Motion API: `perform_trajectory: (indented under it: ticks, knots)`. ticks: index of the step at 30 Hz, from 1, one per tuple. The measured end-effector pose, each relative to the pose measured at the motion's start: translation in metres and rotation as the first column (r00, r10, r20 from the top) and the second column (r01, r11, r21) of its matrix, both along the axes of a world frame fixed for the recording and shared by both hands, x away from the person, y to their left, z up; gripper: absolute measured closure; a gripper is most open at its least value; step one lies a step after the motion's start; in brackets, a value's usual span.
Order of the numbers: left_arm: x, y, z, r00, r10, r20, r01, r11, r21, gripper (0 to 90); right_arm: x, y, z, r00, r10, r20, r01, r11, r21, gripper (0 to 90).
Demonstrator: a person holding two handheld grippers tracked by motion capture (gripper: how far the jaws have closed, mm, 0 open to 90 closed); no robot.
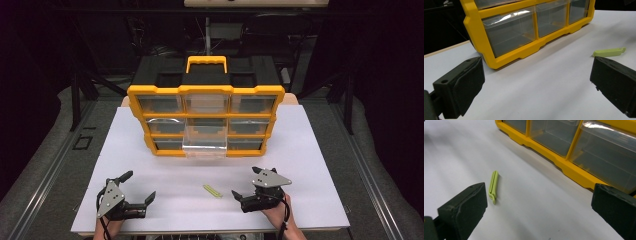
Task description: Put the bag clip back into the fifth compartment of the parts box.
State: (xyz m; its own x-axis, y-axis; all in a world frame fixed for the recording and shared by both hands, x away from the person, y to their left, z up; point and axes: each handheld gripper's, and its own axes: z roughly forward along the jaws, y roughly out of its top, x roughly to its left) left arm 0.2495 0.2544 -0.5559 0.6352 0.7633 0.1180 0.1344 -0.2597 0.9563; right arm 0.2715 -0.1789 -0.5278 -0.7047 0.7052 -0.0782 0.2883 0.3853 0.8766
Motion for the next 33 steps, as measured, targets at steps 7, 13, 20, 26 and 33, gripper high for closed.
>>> perform_trajectory:
  ticks: [7,13,20,26,33]
  knots:
    - [-0.001,-0.001,0.0,1.0,-0.005,0.001,0.005,1.0,0.007,0.0,0.005,0.014,-0.003,0.9978,0.002,-0.066,-0.005,0.9987,-0.05,0.5]
    - [0.0,0.0,0.0,1.0,0.001,-0.006,-0.001,1.0,0.005,0.0,0.009,0.023,-0.001,0.9927,-0.001,-0.121,-0.009,0.9966,-0.082,0.2]
    - [0.0,0.0,0.0,1.0,0.004,-0.006,-0.003,1.0,0.006,0.0,0.011,0.037,0.001,0.9898,0.021,-0.141,-0.037,0.9928,-0.114,0.0]
    - [0.0,0.0,0.0,1.0,0.004,-0.006,-0.004,1.0,0.005,0.0,0.013,0.049,0.004,0.9877,0.03,-0.154,-0.052,0.9883,-0.144,0.0]
    - [0.0,0.0,0.0,1.0,0.005,-0.008,-0.005,1.0,0.003,0.0,0.015,0.063,0.004,0.9834,0.04,-0.177,-0.076,0.9763,-0.202,0.0]
